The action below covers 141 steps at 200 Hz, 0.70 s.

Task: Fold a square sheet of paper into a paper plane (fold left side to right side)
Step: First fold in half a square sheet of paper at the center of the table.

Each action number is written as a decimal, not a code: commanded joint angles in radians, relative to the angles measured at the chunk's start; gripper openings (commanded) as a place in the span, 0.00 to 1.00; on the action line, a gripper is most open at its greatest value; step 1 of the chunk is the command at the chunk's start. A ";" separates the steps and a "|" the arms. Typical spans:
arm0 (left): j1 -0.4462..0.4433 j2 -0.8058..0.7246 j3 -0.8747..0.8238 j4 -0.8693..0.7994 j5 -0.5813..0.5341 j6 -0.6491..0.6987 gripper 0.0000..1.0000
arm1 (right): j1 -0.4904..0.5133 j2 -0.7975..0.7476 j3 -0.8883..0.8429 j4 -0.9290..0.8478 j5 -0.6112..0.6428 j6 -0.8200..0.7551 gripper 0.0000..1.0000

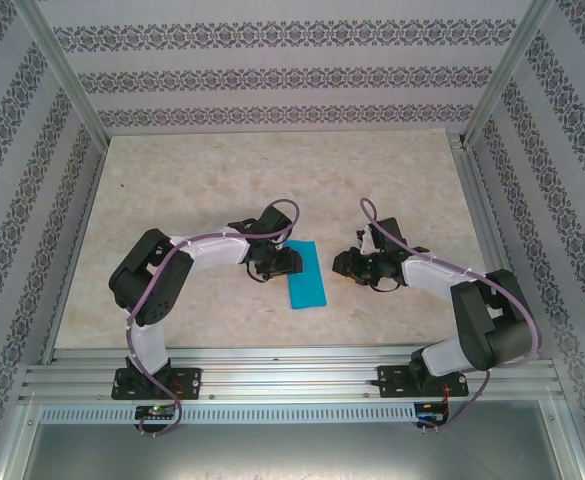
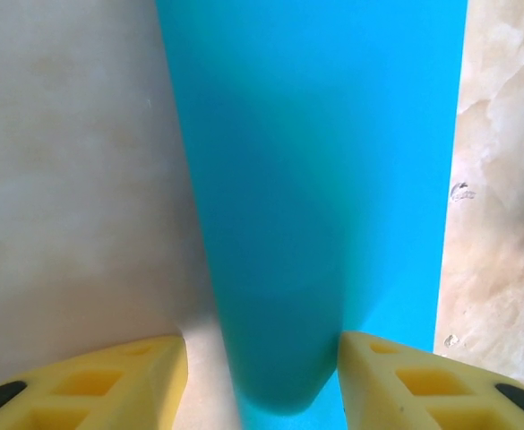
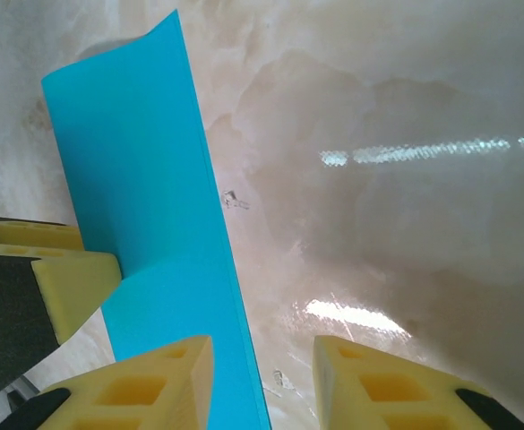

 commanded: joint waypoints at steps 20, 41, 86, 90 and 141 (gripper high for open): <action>-0.023 0.096 0.005 0.054 -0.058 -0.015 0.53 | -0.005 -0.026 -0.014 -0.012 0.018 -0.016 0.35; -0.022 0.099 0.003 0.055 -0.061 -0.020 0.54 | -0.005 -0.031 -0.015 -0.011 0.015 -0.014 0.34; -0.023 0.110 0.008 0.057 -0.064 -0.027 0.55 | -0.004 -0.037 -0.023 -0.010 0.013 -0.011 0.34; -0.022 0.112 0.008 0.056 -0.063 -0.027 0.55 | -0.004 -0.037 -0.023 -0.011 0.013 -0.011 0.34; -0.022 0.116 0.007 0.055 -0.067 -0.026 0.55 | 0.013 -0.042 -0.025 -0.002 0.006 0.002 0.33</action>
